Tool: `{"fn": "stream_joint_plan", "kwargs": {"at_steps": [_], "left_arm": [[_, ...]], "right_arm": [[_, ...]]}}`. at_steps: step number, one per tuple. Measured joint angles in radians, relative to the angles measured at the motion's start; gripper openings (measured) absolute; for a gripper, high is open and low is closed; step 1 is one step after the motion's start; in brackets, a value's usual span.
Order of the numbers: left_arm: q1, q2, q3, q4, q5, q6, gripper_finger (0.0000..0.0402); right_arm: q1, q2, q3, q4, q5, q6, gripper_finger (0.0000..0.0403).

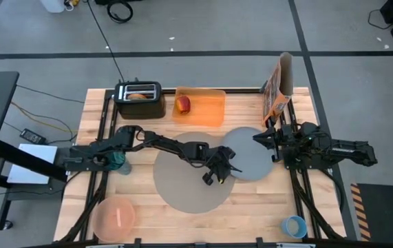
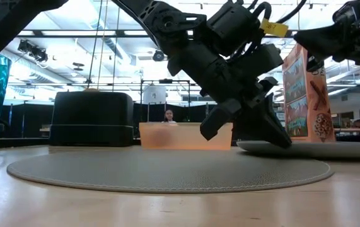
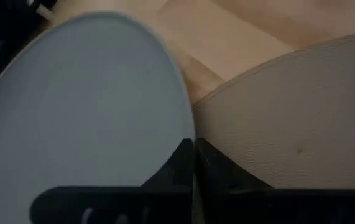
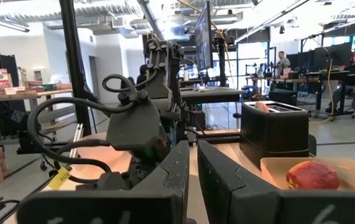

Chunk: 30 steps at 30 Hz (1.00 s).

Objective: Arrange a breakfast setting
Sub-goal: Put the blue plate on the brown tablemat

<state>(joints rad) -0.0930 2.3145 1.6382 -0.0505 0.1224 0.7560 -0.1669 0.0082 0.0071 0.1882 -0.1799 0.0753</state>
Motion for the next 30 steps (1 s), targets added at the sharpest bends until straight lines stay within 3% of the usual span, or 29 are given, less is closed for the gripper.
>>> {"fn": "stream_joint_plan", "kwargs": {"at_steps": [7, 13, 22, 30], "left_arm": [[-0.039, -0.032, 0.0, -0.028, -0.079, 0.015, 0.001], [-0.061, -0.117, 0.0, -0.144, -0.083, -0.041, 0.0009], [-0.124, -0.27, 0.0, -0.516, -0.153, -0.241, 0.0008], [-0.271, -0.367, 0.001, -0.873, -0.168, -0.556, 0.0007]], "right_arm": [[0.0, 0.0, 0.0, -0.025, 0.0, 0.0, 0.0041], [0.0, 0.009, 0.0, -0.032, 0.001, 0.0, 0.0041], [0.001, 0.011, 0.0, -0.032, -0.052, 0.264, 0.0041], [0.017, 0.012, 0.0, -0.007, -0.107, 0.365, 0.0041]]}}
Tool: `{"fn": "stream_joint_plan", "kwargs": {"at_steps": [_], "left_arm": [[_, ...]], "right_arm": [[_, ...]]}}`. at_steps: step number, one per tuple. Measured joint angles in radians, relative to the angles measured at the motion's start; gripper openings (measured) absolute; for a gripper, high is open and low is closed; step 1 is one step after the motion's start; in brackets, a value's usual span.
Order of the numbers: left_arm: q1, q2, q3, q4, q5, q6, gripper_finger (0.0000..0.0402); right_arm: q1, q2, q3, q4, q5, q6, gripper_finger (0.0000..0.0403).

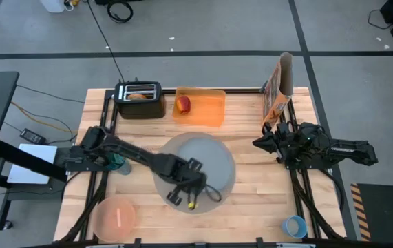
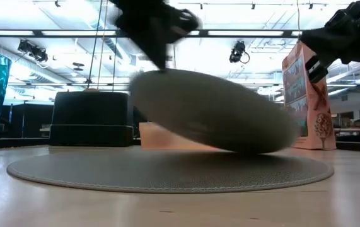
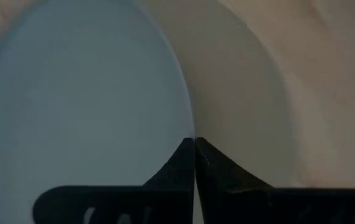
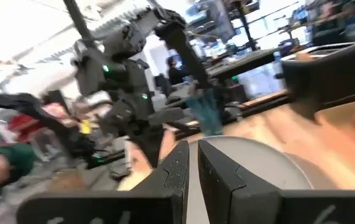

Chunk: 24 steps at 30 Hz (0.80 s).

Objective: Arrange a breakfast setting
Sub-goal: Put the blue plate on the brown tablemat

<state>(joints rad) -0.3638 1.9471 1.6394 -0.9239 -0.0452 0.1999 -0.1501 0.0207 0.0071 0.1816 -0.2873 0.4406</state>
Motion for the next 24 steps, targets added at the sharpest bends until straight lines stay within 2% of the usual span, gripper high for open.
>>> {"fn": "stream_joint_plan", "kwargs": {"at_steps": [3, 6, 14, 16, 20, 24], "left_arm": [[-0.072, 0.002, -0.001, -0.107, 0.001, -0.141, 0.0006], [-0.139, 0.001, -0.037, -0.118, 0.003, -0.261, 0.0006], [-0.284, 0.002, -0.129, -0.129, 0.008, -0.535, 0.0006], [-0.31, 0.002, -0.136, -0.119, -0.019, -0.562, 0.0006], [-0.326, 0.002, -0.142, -0.064, -0.167, -0.554, 0.0015], [-0.295, 0.002, -0.142, 0.019, -0.188, -0.518, 0.0045]], "right_arm": [[0.04, 0.017, 0.0, 0.066, 0.025, 0.031, 0.0041], [0.097, 0.066, 0.0, 0.159, 0.082, 0.034, 0.0036], [0.282, 0.32, 0.0, 0.471, 0.228, -0.011, 0.0024], [0.327, 0.396, 0.012, 0.523, 0.271, -0.04, 0.0022], [0.398, 0.544, 0.085, 0.545, 0.356, -0.108, 0.002], [0.438, 0.686, 0.168, 0.543, 0.391, -0.177, 0.002]]}}
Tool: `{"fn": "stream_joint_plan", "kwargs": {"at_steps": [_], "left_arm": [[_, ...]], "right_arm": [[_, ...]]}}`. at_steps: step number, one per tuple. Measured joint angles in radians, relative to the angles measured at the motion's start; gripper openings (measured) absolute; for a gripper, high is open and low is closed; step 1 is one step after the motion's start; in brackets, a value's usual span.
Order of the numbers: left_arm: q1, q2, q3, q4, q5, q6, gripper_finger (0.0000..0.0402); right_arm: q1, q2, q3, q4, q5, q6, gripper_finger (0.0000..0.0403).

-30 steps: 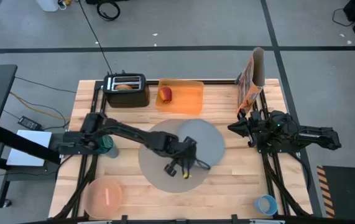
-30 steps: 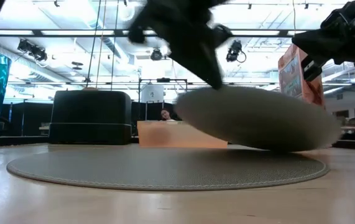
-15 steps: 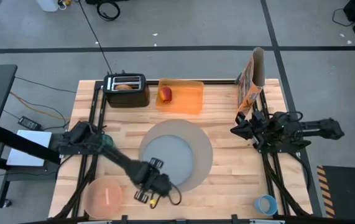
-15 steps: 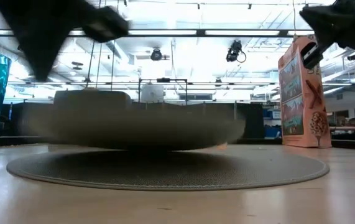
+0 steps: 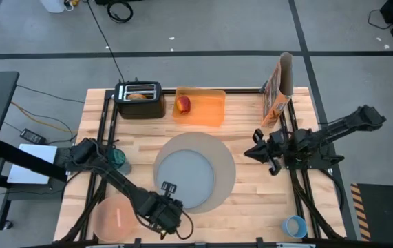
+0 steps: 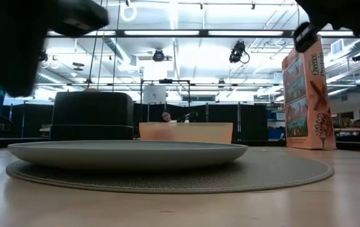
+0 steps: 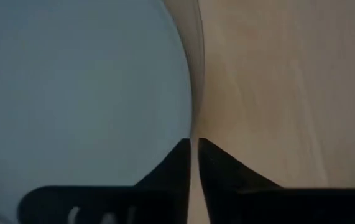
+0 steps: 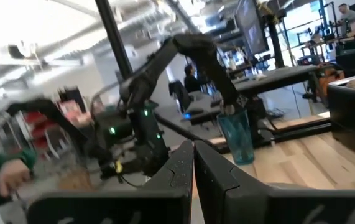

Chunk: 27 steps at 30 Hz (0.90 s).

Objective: Arrange a breakfast setting
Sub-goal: Put the blue plate on the brown tablemat

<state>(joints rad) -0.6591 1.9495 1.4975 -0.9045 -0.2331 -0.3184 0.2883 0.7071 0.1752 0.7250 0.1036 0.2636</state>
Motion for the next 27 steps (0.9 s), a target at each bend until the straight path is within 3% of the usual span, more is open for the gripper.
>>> {"fn": "stream_joint_plan", "kwargs": {"at_steps": [6, 10, 21, 27], "left_arm": [[0.045, 0.029, 0.0, 0.11, -0.001, 0.015, 0.0115], [0.056, 0.066, 0.0, 0.14, 0.007, 0.011, 0.0139], [0.074, 0.143, 0.0, 0.153, 0.052, -0.067, 0.014], [0.073, 0.151, 0.001, 0.155, 0.04, -0.089, 0.008]], "right_arm": [[0.012, 0.155, 0.096, 0.001, 0.0, -0.062, 0.002], [0.012, 0.223, 0.128, 0.0, 0.0, -0.082, 0.002], [0.012, 0.316, 0.137, 0.01, 0.0, -0.084, 0.002], [0.012, 0.323, 0.137, 0.021, 0.0, -0.084, 0.002]]}}
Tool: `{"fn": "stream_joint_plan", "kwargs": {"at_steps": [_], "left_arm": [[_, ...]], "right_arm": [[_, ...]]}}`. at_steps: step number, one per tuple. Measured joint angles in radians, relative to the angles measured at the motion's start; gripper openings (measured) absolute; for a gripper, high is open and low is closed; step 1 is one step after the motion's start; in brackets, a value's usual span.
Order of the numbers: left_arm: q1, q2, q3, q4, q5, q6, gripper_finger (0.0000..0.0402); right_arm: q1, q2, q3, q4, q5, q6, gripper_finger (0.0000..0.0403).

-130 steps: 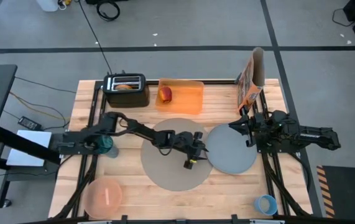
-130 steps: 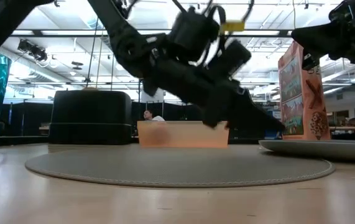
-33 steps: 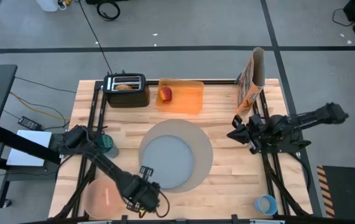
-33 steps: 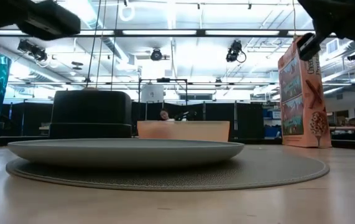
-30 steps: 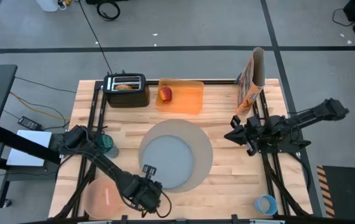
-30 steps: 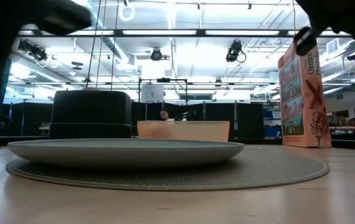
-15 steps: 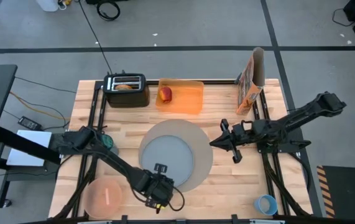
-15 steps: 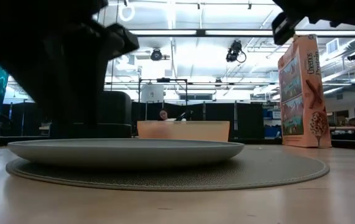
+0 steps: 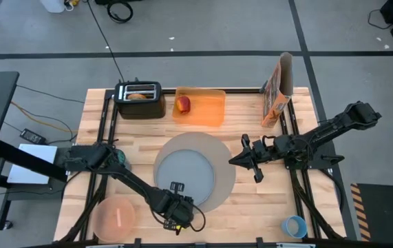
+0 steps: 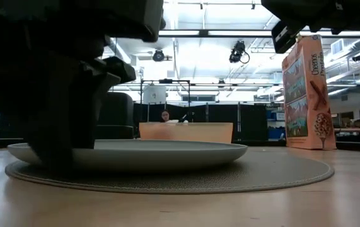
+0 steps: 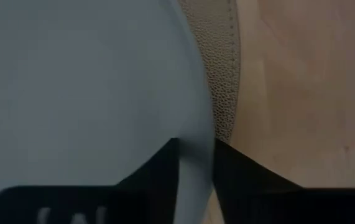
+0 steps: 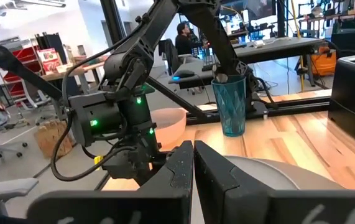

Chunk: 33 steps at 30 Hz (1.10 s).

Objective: Arrange a breakfast setting
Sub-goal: Put the blue plate on the brown tablemat

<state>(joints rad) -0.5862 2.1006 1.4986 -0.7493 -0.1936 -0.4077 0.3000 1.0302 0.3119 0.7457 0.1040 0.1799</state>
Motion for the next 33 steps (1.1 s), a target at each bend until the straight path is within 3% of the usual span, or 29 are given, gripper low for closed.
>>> {"fn": "stream_joint_plan", "kwargs": {"at_steps": [5, 12, 17, 20, 30, 33], "left_arm": [[-0.001, -0.005, 0.002, -0.003, -0.033, 0.003, 0.0017], [-0.024, -0.016, 0.098, -0.191, -0.021, -0.024, 0.0017], [-0.09, -0.021, 0.23, -0.462, -0.02, -0.139, 0.0017], [-0.138, -0.021, 0.276, -0.539, -0.039, -0.228, 0.0017], [-0.221, -0.017, 0.175, -0.342, -0.064, -0.338, 0.0016], [-0.22, -0.017, 0.126, -0.263, -0.004, -0.337, 0.0016]], "right_arm": [[0.0, 0.0, 0.0, 0.003, 0.0, 0.0, 0.002], [0.0, 0.0, 0.0, 0.001, -0.078, -0.026, 0.002], [0.0, -0.001, -0.001, 0.001, -0.076, -0.052, 0.002], [0.001, -0.001, -0.001, 0.001, -0.052, -0.052, 0.002], [0.066, -0.001, -0.001, 0.004, -0.026, -0.032, 0.002], [0.102, -0.001, -0.001, 0.004, 0.007, -0.015, 0.002]]}}
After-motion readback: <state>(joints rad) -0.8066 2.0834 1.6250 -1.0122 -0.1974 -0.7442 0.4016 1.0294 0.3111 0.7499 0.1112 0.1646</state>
